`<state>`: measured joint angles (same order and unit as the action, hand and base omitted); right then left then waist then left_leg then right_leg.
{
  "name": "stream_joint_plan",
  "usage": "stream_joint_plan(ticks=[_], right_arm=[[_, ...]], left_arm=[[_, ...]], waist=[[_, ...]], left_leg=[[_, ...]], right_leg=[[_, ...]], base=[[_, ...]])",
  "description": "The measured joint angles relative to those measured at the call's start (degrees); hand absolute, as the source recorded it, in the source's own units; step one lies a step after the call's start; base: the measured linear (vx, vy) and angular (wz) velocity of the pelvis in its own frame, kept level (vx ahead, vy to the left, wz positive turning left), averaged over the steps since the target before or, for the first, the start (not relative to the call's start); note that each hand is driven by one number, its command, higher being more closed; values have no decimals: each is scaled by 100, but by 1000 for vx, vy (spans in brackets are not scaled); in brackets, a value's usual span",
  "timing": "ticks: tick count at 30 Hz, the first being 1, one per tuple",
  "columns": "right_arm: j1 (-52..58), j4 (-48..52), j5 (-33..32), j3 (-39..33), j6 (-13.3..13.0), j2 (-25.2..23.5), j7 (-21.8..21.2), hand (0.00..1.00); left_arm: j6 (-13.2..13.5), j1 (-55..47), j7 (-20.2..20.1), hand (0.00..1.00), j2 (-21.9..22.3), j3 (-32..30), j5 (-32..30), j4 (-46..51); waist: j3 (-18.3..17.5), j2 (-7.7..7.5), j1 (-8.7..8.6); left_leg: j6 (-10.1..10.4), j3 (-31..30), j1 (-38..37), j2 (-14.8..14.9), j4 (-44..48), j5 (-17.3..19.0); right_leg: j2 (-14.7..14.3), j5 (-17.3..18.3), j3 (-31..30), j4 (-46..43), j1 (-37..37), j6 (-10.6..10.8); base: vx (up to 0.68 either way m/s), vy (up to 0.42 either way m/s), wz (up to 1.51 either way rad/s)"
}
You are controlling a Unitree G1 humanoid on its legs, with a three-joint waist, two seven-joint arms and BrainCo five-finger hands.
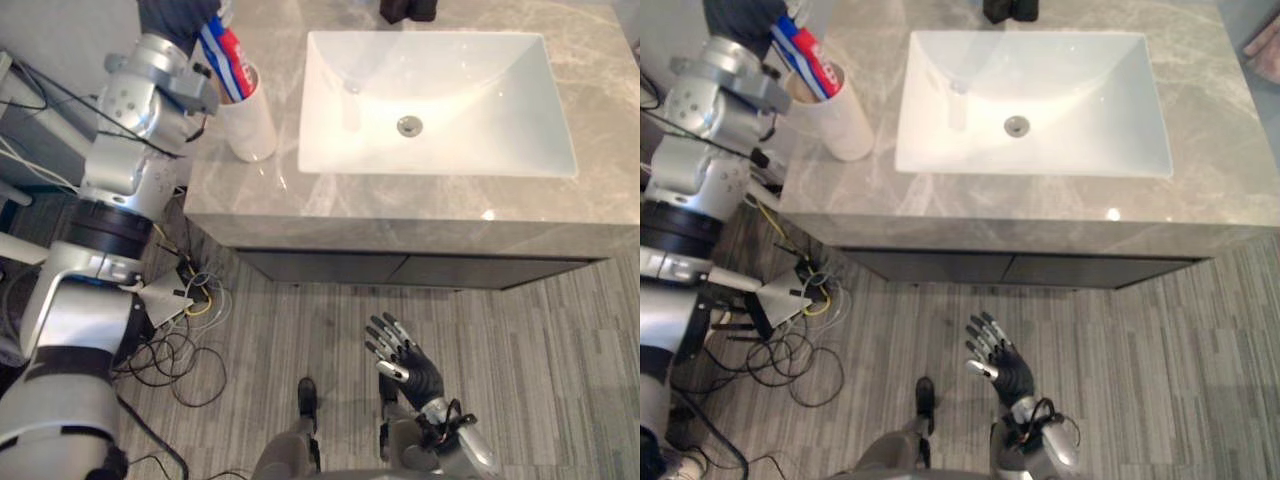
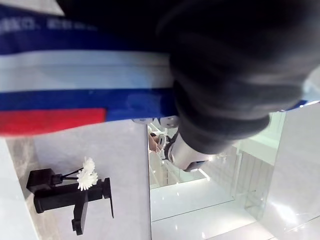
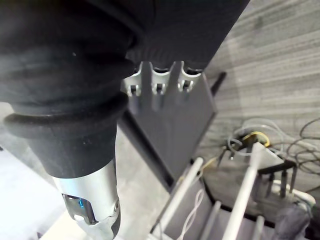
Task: Organize washtable
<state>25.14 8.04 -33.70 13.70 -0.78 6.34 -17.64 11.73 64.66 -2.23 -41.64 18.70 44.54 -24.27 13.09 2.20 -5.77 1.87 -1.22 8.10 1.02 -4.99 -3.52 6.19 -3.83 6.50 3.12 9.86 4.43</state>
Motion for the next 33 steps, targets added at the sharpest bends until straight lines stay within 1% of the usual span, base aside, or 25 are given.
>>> stream_joint_plan(ticks=[3, 10, 14, 18, 33], right_arm=[[0, 0, -6, 12, 1, 30, -1, 0], [0, 0, -10, 14, 0, 27, -4, 0], [0, 0, -9, 20, 1, 25, -6, 0], [0, 0, -9, 25, 1, 25, -12, 0], [1, 0, -4, 48, 5, 28, -21, 0]], left_arm=[[-23, 0, 3, 100, 93, 0, -14, -5], [-25, 0, 1, 100, 102, 0, -17, -6], [-25, 0, -1, 100, 123, 0, -18, -55], [-31, 0, 1, 100, 180, 0, -19, -121], [-147, -153, -4, 100, 290, -9, -68, -138]], waist=[[7, -11, 4], [16, -29, -3], [30, -75, -3], [34, -202, -1], [10, -325, -8]], left_leg=[[0, 5, 43, -1, -6, 0], [0, 9, 43, -2, -7, 0], [0, 10, 45, 0, -7, 0], [-1, 19, 76, 1, -5, -1], [-3, 23, 105, -3, 2, -2]], right_leg=[[0, -2, 1, 3, 41, 0], [5, -2, -12, 10, 41, -1], [1, -12, -12, 12, 41, -13], [-8, -95, -34, 108, 42, -20], [-4, -113, -38, 116, 66, -23]], base=[[11, -2, 0], [10, -2, 0], [0, 0, 0], [-6, 0, -1], [0, 0, 0]])
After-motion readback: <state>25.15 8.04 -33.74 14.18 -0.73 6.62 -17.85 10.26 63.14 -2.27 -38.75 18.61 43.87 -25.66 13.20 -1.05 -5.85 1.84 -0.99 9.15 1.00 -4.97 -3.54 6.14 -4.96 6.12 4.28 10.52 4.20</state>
